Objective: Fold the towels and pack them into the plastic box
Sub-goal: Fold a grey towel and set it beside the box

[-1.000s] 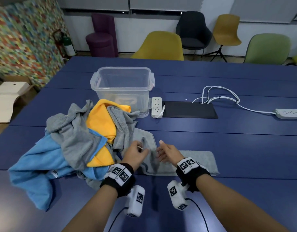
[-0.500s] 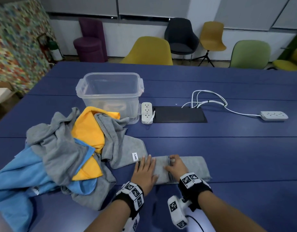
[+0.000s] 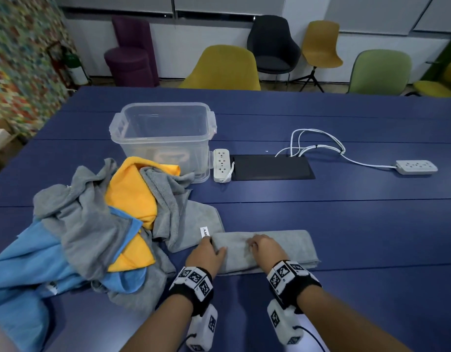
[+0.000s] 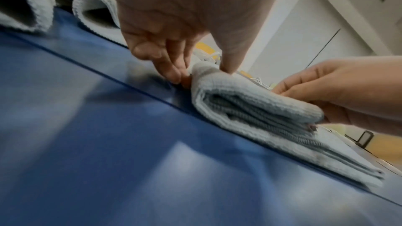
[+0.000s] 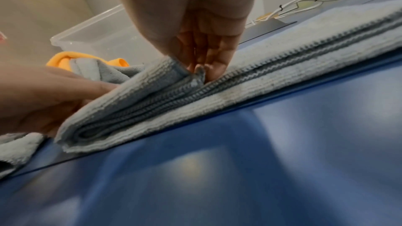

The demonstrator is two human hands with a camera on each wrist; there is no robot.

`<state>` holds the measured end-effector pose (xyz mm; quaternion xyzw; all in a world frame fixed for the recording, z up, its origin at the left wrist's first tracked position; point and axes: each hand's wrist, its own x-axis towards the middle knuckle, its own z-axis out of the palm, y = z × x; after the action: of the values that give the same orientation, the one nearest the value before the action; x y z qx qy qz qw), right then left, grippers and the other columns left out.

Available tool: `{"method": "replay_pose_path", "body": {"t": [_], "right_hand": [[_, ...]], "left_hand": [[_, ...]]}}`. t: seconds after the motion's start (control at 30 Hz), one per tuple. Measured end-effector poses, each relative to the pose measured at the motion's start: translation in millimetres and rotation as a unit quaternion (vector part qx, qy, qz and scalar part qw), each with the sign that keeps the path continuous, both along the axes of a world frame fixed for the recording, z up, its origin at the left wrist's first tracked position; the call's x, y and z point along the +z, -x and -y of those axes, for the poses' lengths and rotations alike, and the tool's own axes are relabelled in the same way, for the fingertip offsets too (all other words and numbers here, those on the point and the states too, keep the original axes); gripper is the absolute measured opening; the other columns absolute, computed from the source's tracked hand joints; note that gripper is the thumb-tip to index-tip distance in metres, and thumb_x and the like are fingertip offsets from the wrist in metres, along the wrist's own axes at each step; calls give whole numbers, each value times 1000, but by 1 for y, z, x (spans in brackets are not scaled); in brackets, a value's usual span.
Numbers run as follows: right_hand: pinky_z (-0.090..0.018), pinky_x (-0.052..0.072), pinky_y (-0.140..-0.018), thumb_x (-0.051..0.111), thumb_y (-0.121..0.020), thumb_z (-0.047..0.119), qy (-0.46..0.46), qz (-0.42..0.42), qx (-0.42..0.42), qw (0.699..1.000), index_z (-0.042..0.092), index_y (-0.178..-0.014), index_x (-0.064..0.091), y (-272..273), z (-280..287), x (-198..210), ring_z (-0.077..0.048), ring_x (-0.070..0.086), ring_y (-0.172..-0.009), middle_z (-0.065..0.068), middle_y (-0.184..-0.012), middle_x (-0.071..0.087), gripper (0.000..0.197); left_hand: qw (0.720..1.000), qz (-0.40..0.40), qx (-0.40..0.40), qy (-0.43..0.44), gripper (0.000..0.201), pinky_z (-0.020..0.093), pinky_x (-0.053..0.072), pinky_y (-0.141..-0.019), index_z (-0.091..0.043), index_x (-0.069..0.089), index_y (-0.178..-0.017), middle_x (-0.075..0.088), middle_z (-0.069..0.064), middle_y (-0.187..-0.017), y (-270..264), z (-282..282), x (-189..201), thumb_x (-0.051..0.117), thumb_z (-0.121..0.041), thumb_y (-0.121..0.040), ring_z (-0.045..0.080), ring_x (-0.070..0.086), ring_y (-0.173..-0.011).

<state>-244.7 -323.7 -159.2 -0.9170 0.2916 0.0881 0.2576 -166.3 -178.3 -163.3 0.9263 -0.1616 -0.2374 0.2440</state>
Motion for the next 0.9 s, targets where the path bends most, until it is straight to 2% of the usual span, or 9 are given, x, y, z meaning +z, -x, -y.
{"method": "replay_pose_path", "body": {"t": [0.23,0.37,0.47,0.53,0.6,0.7,0.77,0.83,0.9], "right_hand": [[-32,46,-94,43,-89,8,-68,30,59,995,14,-115,63,-21,-39,6,-30,59,-109,-12,-120,62,34],[-41,48,-91,59,-77,25,-96,-4,176,980,17,-137,35,-32,-75,15,-37,56,-109,-21,-120,57,65],[-37,40,-101,72,-71,44,-61,-1,161,985,11,-140,28,-34,-88,19,-34,46,-122,-16,-132,46,88],[-34,36,-102,68,-75,49,-69,60,79,993,6,-134,39,-35,-82,21,-32,43,-123,-13,-131,46,78],[-30,41,-90,68,-80,34,-130,117,-32,984,2,-121,49,-32,-66,25,-30,50,-110,-15,-117,54,55],[-21,46,-62,62,-83,8,-286,186,-147,928,7,-114,46,-23,-36,24,-23,57,-80,-11,-94,58,34],[-27,51,-68,59,-84,3,-339,200,-204,896,15,-118,41,-15,-17,18,-24,57,-86,-10,-98,57,40],[-26,51,-62,54,-87,3,-391,177,-244,870,20,-117,41,-9,-2,11,-24,55,-89,-5,-95,56,37],[-25,46,-55,56,-84,8,-430,129,-252,857,14,-104,47,-3,6,9,-21,54,-77,-4,-82,55,23]], "left_hand": [[994,-59,74,53,31,27,42,-84,-5,49,-106,59,19,-117,-26,-31,12,63,-23,-84,29,57,-107],[987,-22,129,93,43,32,43,-84,3,45,-117,58,20,-116,-38,-48,37,62,-19,-84,33,56,-108],[975,-36,132,174,34,24,43,-63,-2,42,-111,55,10,-94,-37,-39,57,59,-23,-89,28,58,-88],[953,-92,135,254,26,24,48,-50,-7,42,-107,51,5,-80,-32,-28,68,54,-26,-92,19,55,-66],[948,-116,93,280,23,29,51,-59,-8,45,-115,57,8,-85,-32,-17,67,47,-22,-96,17,56,-66],[978,-19,-48,203,28,32,47,-91,-14,55,-121,59,11,-115,-35,-6,54,43,-12,-96,20,59,-98],[981,74,-85,158,32,31,38,-103,-18,59,-121,52,8,-120,-35,1,44,47,-9,-93,21,51,-113],[980,113,-98,131,43,29,31,-108,-17,47,-134,45,9,-131,-33,11,37,51,-14,-92,22,43,-124],[987,28,-82,133,58,32,27,-112,-11,29,-144,37,10,-144,-33,20,34,53,-20,-93,24,36,-134]]}}
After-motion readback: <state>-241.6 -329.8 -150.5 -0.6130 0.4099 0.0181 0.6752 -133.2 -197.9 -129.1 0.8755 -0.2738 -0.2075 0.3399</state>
